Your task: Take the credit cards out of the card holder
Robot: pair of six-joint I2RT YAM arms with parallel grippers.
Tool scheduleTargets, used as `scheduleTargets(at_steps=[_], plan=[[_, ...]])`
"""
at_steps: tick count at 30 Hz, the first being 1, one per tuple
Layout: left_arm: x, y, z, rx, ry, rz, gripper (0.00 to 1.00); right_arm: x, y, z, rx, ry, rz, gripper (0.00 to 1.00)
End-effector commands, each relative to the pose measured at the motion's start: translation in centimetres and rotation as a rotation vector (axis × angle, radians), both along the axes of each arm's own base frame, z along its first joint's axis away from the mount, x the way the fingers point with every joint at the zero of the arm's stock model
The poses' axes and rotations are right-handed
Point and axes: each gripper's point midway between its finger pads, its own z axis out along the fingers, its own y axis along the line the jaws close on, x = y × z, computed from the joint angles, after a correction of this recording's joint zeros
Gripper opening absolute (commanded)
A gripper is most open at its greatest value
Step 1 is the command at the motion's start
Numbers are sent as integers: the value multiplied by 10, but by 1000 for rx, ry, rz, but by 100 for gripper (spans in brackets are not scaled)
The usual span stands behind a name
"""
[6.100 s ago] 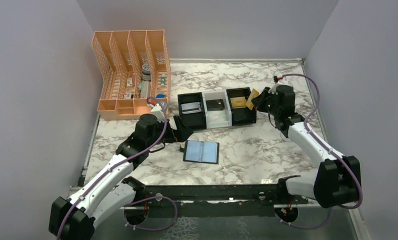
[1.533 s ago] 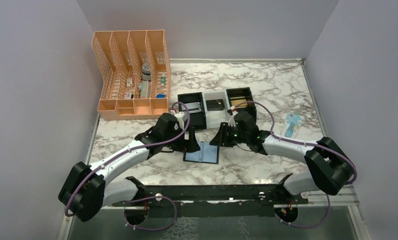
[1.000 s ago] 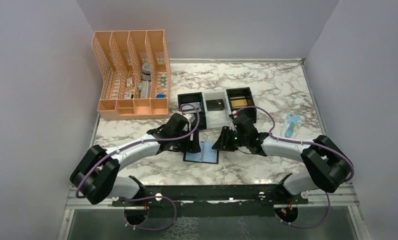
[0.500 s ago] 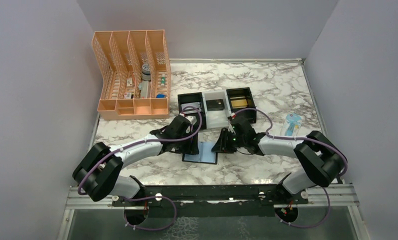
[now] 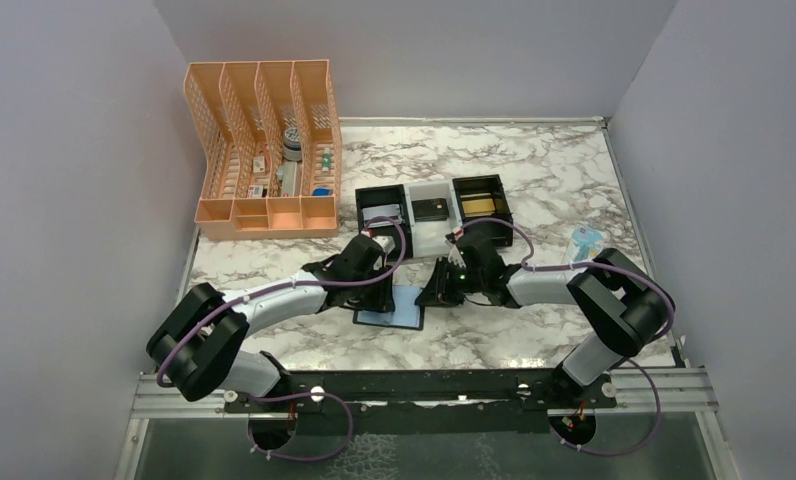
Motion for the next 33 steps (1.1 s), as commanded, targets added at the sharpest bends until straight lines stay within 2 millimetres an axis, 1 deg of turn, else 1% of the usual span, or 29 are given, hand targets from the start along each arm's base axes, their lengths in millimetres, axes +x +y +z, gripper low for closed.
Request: scheduleTargets(at_steps=[1, 4, 6, 9, 14, 16, 18, 21, 23, 26, 29, 33], plan=[[0, 0, -5, 1, -7, 8, 33, 7, 22, 22, 97, -30, 51, 14], [0, -1, -3, -4, -11, 7, 25, 9, 27, 27, 116, -37, 65, 16], [0, -2, -3, -8, -11, 7, 22, 10, 29, 28, 118, -44, 67, 17], [1, -4, -2, -22, -12, 3, 18, 11, 32, 31, 125, -49, 81, 17], [2, -8, 1, -41, -18, 0, 15, 9, 42, 42, 177, -71, 130, 15], [3, -9, 4, -49, -26, -1, 13, 8, 44, 42, 171, -72, 146, 8], [4, -10, 6, -56, -32, 0, 12, 11, 43, 36, 121, -85, 138, 2], [5, -11, 9, -63, -39, 4, 8, 23, 37, 20, -105, -162, 118, 1], [5, -11, 11, -66, -43, 9, 7, 31, 28, 12, -257, -211, 100, 1], [6, -9, 13, -64, -52, 15, 6, 43, 4, 4, -439, -268, 50, 1], [7, -8, 16, -64, -60, 21, 4, 54, -21, 1, -571, -310, -7, 1], [7, -8, 20, -74, -68, 26, 3, 60, -43, 0, -679, -340, -47, 1]])
